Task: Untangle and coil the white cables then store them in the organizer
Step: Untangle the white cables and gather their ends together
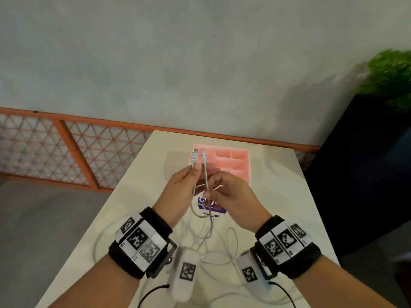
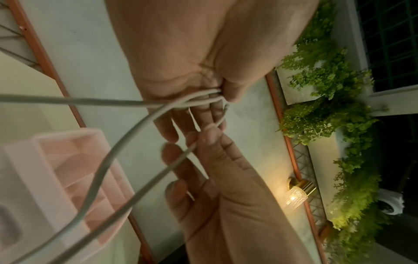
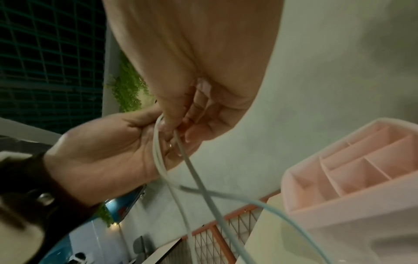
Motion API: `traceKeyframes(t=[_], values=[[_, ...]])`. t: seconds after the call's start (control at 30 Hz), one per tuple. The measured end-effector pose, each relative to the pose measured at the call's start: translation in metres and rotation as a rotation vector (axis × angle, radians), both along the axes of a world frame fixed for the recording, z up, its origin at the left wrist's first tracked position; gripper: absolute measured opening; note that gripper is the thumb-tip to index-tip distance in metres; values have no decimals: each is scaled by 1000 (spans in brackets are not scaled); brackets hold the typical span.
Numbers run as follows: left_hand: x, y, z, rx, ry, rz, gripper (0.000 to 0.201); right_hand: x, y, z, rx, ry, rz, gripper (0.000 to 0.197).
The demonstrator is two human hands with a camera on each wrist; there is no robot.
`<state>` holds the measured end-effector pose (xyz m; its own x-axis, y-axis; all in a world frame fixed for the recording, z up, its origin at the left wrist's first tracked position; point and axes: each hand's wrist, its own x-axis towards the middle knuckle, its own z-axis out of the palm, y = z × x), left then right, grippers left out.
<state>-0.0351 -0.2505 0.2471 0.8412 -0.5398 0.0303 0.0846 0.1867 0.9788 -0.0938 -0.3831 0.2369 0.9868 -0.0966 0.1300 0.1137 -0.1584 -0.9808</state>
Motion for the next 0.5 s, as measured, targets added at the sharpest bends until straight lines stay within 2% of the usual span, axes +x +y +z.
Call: traceKeyframes(t=[0.13,0.27,0.33,0.5], values=[[-2,1,5,-54,2,19,35,-3,5,-8,-63,5,6,12],[8,13,21,-121,-44,104,32,-2,-2,-38,-332,70,146,4],[16,25,32,-134,-80,174,31,2,-14,-62,-485,147,153,8],[34,59,50,-206,-128,347,33,3,-60,-109,-672,404,53,25]])
